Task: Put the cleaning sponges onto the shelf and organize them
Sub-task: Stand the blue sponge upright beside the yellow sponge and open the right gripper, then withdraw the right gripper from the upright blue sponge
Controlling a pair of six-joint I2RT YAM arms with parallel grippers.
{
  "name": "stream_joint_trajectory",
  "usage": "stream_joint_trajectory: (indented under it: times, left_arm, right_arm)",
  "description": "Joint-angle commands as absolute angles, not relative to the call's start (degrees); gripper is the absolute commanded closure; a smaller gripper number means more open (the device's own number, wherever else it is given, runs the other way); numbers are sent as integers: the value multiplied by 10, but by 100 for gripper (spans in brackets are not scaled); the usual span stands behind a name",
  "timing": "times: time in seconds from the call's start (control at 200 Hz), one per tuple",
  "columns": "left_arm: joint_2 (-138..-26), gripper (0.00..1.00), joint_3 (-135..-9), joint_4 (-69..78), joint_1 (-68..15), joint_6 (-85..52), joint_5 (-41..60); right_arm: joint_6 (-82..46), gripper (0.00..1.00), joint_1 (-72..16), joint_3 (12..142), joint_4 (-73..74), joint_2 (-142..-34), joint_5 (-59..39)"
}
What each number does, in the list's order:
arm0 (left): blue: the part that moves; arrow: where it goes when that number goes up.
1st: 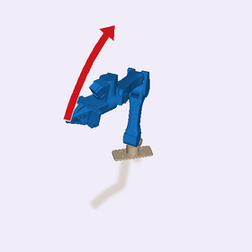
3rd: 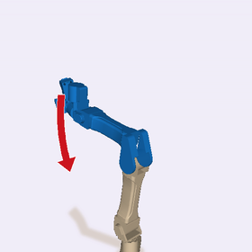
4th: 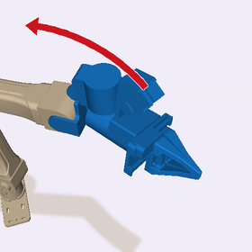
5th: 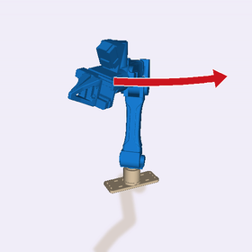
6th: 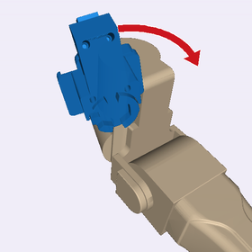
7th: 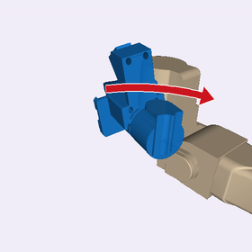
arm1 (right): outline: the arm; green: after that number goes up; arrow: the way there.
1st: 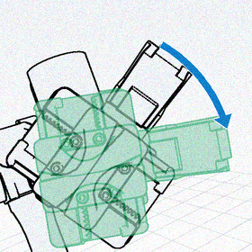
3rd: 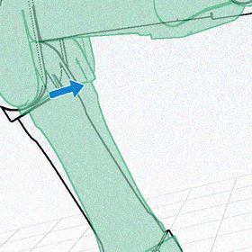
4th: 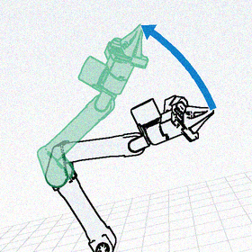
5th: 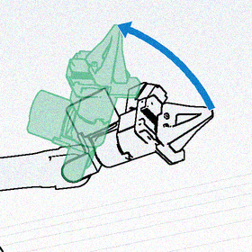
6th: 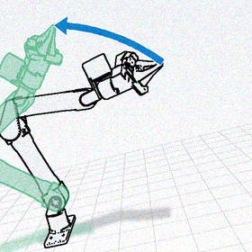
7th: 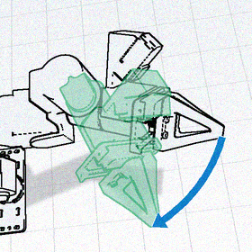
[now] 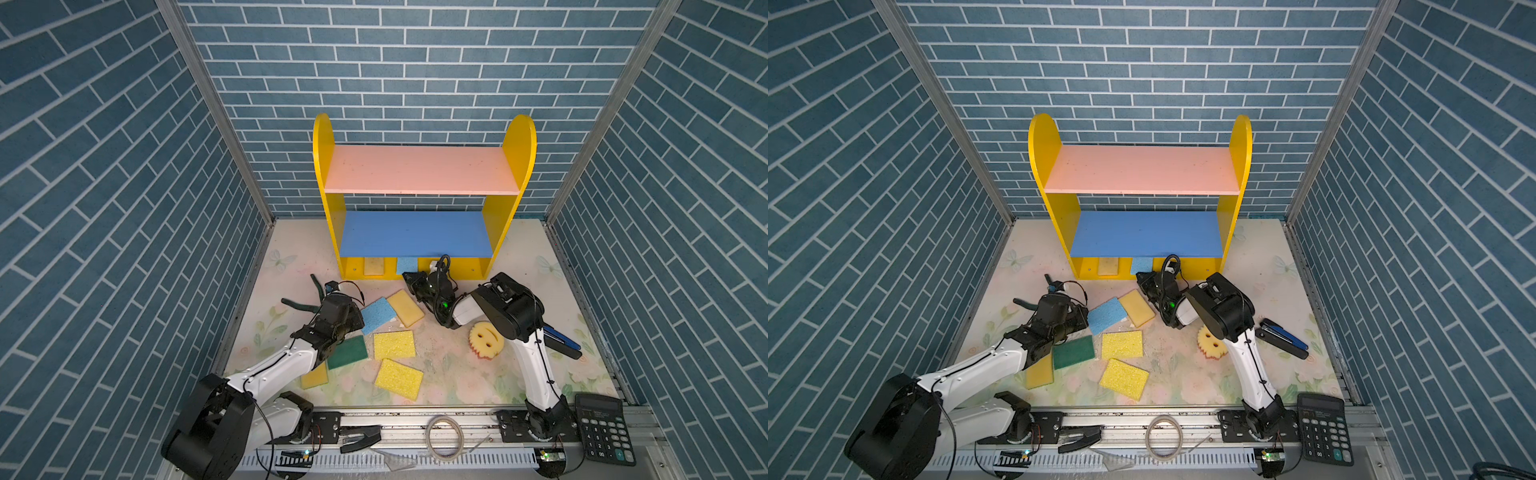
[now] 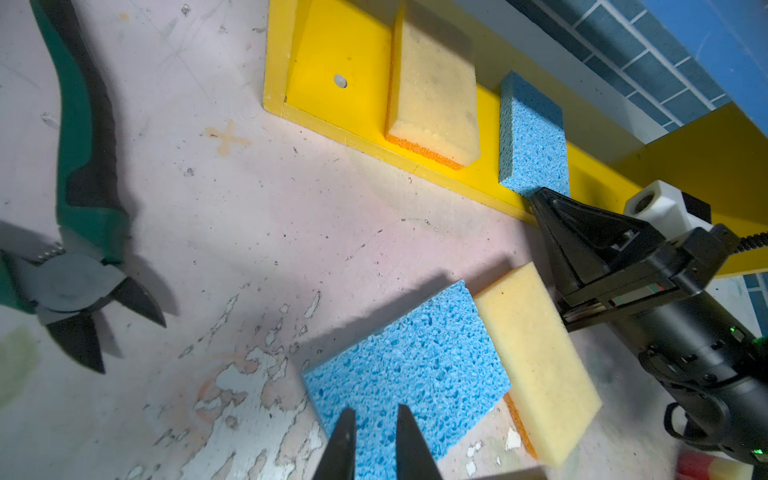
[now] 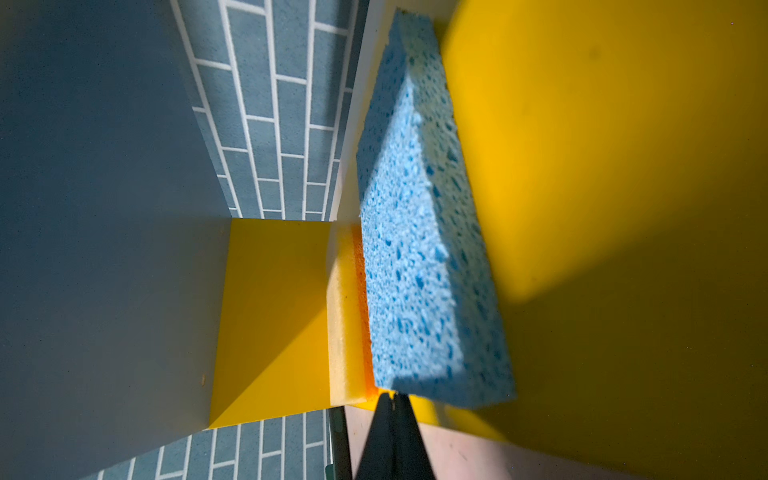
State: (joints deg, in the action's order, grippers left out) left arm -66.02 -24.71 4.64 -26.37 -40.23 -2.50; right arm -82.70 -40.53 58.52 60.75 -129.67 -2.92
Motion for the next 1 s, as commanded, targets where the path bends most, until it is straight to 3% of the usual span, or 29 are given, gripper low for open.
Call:
stream_joint_trajectory:
  times: [0.0, 0.52, 0.685, 0.995]
  left_arm:
    - [-668, 80, -239, 49, -261, -397, -29]
    - [-684, 77, -241, 67, -260, -398, -18]
    - [-684, 71, -253, 64, -261, -385, -16]
    - [-688, 71, -256, 68, -260, -383, -8]
  right_arm:
    - [-803, 100, -405, 544, 487, -1351, -6]
    - [-816, 100, -397, 411, 542, -1273, 17]
    - [-812, 100, -394, 374, 544, -1230, 26]
    - [-761, 100, -390, 413, 489, -1197, 21]
